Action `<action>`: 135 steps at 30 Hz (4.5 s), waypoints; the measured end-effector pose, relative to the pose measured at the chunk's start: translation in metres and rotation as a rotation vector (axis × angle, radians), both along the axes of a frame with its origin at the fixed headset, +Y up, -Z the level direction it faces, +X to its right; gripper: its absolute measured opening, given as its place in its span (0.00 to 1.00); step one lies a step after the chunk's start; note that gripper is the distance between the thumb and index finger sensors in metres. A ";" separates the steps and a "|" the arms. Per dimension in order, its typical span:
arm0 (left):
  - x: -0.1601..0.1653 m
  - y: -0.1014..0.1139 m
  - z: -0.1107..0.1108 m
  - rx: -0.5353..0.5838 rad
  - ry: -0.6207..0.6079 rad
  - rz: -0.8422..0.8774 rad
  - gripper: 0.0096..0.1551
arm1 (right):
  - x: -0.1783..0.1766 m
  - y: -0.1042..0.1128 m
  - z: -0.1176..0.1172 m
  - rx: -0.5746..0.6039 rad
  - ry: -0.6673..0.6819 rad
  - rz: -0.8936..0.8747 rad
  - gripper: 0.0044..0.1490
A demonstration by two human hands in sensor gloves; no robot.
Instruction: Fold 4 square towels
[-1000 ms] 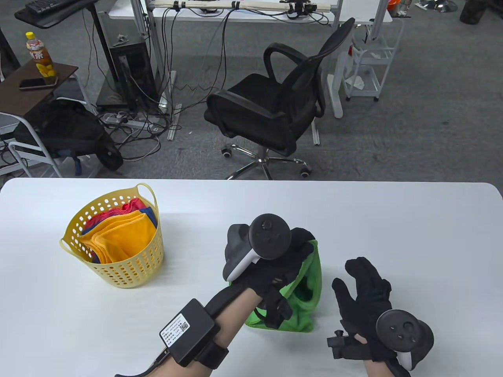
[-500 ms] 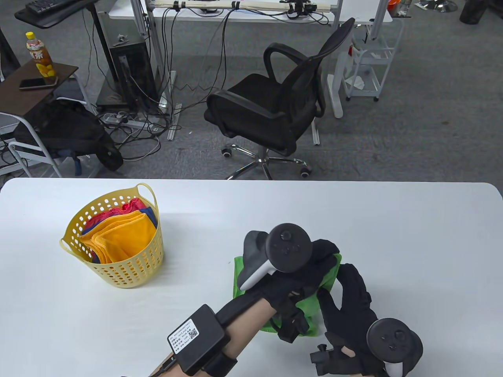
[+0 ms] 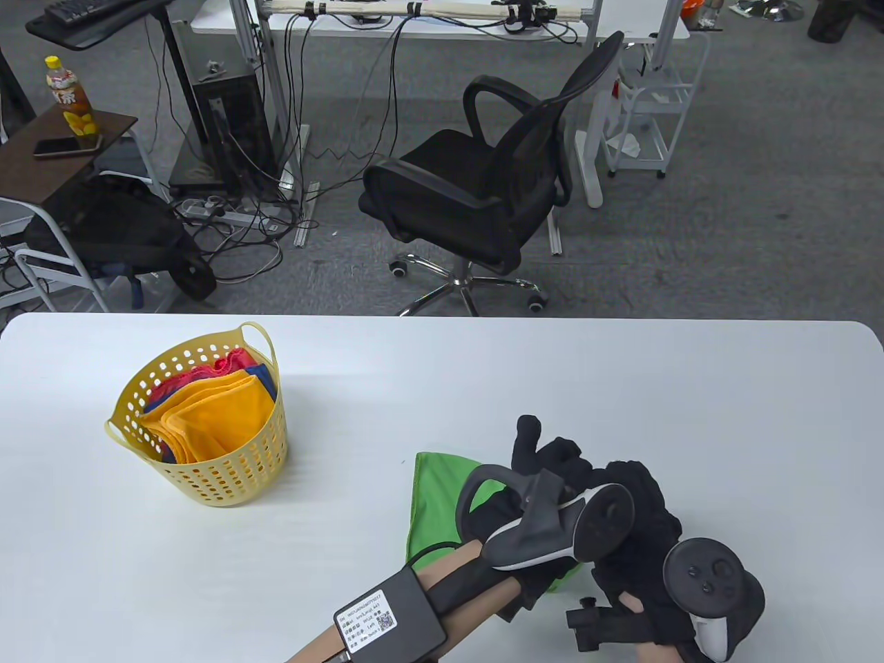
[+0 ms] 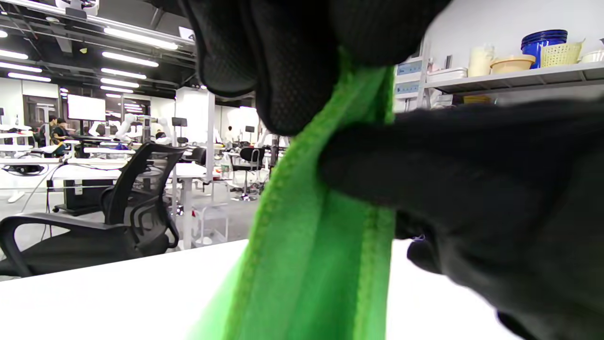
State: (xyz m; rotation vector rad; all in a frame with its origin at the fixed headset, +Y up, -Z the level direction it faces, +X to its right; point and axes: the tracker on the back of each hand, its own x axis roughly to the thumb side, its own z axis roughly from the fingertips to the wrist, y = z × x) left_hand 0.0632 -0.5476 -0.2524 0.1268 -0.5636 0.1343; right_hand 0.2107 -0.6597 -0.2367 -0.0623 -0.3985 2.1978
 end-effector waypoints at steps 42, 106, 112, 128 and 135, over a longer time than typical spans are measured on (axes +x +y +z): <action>-0.291 0.053 -0.045 0.032 0.523 0.302 0.22 | 0.080 0.126 0.023 0.254 0.141 -0.117 0.26; -0.225 -0.198 -0.115 -0.289 0.616 -0.122 0.37 | 0.086 -0.125 -0.108 -0.932 -0.103 0.480 0.47; -0.252 -0.187 -0.071 -0.333 0.610 0.036 0.38 | 0.048 -0.143 -0.095 -0.707 -0.136 0.493 0.32; -0.278 -0.206 -0.055 -0.293 0.612 0.052 0.37 | 0.108 -0.088 -0.090 -0.495 -0.214 0.251 0.25; -0.276 -0.199 -0.052 -0.264 0.599 0.059 0.37 | 0.040 -0.043 -0.096 -0.400 -0.121 0.177 0.26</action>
